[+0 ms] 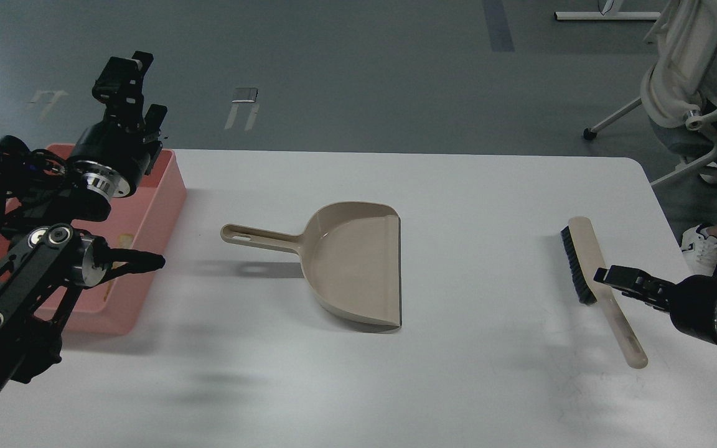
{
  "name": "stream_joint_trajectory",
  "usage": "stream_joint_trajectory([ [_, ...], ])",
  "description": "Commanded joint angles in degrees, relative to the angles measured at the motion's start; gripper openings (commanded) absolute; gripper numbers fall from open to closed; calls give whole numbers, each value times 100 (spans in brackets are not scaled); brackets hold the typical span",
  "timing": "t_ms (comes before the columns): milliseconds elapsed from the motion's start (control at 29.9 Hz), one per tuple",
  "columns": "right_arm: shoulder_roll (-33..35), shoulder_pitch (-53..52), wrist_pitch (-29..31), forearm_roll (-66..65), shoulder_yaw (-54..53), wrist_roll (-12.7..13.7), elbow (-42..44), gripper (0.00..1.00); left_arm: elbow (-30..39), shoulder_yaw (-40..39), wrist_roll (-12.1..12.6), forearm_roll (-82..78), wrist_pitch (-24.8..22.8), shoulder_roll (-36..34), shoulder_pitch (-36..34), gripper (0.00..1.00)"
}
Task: Sweep and dump garbage into bin
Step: 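Lower the brush onto the table and release it with the right gripper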
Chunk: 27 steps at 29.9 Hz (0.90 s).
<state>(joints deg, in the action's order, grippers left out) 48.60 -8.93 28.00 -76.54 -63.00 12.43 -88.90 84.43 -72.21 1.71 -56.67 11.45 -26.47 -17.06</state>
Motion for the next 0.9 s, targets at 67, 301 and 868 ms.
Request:
stream_joint_trajectory([
  [67, -26, 5, 0, 86, -712, -4, -74, 99, -497, -223, -48, 156, 164, 10, -227, 94],
  [301, 54, 31, 0, 587, -1433, -4, -101, 99, -683, -232, -74, 604, 156, 19, -404, 93],
  [868, -1739, -4, 0, 1141, -3666, -4, -119, 100, -691, -223, -540, 1070, -618, 124, -562, 98],
])
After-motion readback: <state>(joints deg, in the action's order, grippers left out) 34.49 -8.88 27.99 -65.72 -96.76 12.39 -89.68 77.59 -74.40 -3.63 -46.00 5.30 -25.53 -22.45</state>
